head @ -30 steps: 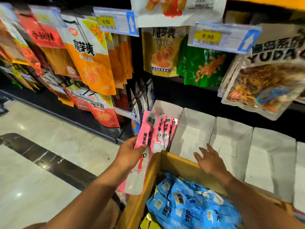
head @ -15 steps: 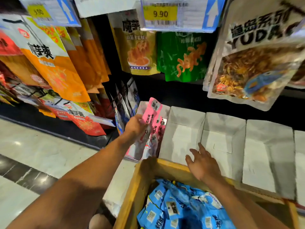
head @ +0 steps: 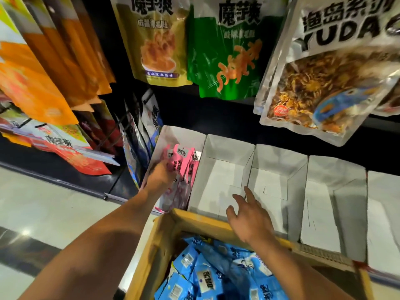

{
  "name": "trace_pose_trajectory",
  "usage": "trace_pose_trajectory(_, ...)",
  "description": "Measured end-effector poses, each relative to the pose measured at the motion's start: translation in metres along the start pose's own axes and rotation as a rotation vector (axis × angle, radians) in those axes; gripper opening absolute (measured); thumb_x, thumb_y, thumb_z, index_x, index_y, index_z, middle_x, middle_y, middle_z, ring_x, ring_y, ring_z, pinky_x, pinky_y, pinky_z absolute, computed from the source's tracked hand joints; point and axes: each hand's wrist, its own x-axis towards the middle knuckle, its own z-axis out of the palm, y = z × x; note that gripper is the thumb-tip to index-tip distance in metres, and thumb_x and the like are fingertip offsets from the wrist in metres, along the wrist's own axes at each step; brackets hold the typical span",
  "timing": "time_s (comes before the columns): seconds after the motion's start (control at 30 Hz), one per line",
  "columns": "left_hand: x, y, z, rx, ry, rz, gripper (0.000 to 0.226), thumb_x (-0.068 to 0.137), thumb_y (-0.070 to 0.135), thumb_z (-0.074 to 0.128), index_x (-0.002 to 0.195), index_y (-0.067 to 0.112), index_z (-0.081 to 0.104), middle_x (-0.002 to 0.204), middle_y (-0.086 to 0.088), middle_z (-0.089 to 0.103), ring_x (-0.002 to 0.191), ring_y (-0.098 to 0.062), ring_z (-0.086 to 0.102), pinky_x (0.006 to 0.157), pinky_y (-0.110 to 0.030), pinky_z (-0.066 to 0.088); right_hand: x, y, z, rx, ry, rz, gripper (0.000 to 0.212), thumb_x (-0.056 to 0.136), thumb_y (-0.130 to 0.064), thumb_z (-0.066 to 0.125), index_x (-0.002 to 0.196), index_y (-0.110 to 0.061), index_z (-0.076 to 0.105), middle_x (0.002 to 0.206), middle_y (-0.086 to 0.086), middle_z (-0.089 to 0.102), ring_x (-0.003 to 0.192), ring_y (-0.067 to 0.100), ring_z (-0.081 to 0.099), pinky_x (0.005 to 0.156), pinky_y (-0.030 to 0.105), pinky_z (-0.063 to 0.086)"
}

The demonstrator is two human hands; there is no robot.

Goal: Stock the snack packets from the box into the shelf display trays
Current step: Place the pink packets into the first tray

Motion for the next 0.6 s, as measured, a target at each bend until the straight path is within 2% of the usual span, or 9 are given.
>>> trace_pose_trajectory(0.03,-0.002,0.0,-0.001,0.006,-0.006,0.043,0.004,0.094,0.018,0.065,0.095,0.021,0.063,0.086,-0.003,0.071,0.075,-0.023,0.066,0.061,-0.029,0.049,0.0,0.0,0.0,-0.001,0.004,0.0,0.06,0.097,-0.056,0.029,0.152,-0.033,0.036,0.168,-0.004,0.005,0.145,0.022,0.033,0.114,0.04,0.036)
trace_pose_trajectory(0.13,-0.007,-0.004,-0.006,0.064,-0.014,0.104,0.026,0.093,0.03,0.062,0.119,0.027,0.064,0.1,-0.001,0.072,0.085,-0.022,0.068,0.068,-0.03,0.053,0.001,0.0,0.0,0.006,0.002,0.004,0.059,0.096,-0.056,0.031,0.151,-0.033,0.038,0.168,-0.004,0.006,0.145,0.021,0.032,0.114,0.04,0.035)
trace_pose_trajectory(0.2,-0.011,-0.009,-0.011,0.122,-0.027,0.115,0.041,0.089,0.042,0.059,0.128,0.03,0.059,0.104,-0.002,0.072,0.089,-0.027,0.068,0.077,-0.036,0.058,0.002,0.001,0.001,0.013,-0.001,0.007,0.059,0.096,-0.056,0.032,0.15,-0.033,0.04,0.168,-0.004,0.007,0.145,0.022,0.032,0.114,0.041,0.035)
trace_pose_trajectory(0.3,-0.021,-0.023,-0.019,0.229,-0.015,0.109,0.048,0.086,0.043,0.061,0.132,0.028,0.056,0.115,-0.009,0.068,0.1,-0.037,0.066,0.083,-0.046,0.057,0.001,0.002,0.003,0.035,0.0,0.007,0.058,0.096,-0.055,0.034,0.149,-0.033,0.042,0.168,-0.002,0.009,0.146,0.024,0.03,0.115,0.043,0.034)
trace_pose_trajectory(0.43,-0.059,-0.023,-0.03,0.278,-0.001,0.24,0.051,0.091,0.051,0.052,0.132,0.022,0.058,0.124,-0.011,0.066,0.115,-0.036,0.06,0.091,-0.046,0.054,-0.004,-0.001,-0.002,0.021,-0.034,0.016,0.057,0.1,-0.054,0.033,0.151,-0.028,0.039,0.167,0.001,0.013,0.149,0.026,0.024,0.118,0.044,0.028)
trace_pose_trajectory(0.53,-0.103,-0.011,-0.037,0.349,0.011,0.25,0.045,0.092,0.037,0.064,0.135,0.024,0.059,0.136,-0.011,0.06,0.124,-0.036,0.056,0.101,-0.045,0.051,-0.027,-0.009,-0.01,0.067,-0.011,-0.04,0.06,0.101,-0.052,0.04,0.153,-0.025,0.032,0.165,0.003,0.019,0.148,0.027,0.025,0.117,0.044,0.028)
trace_pose_trajectory(0.6,-0.137,-0.009,-0.039,0.393,-0.007,0.321,0.047,0.088,0.029,0.068,0.134,0.028,0.06,0.137,-0.007,0.058,0.125,-0.036,0.055,0.101,-0.047,0.05,-0.053,-0.013,-0.017,0.084,-0.015,-0.113,0.063,0.1,-0.051,0.045,0.155,-0.025,0.027,0.165,0.003,0.02,0.149,0.026,0.023,0.118,0.045,0.029)
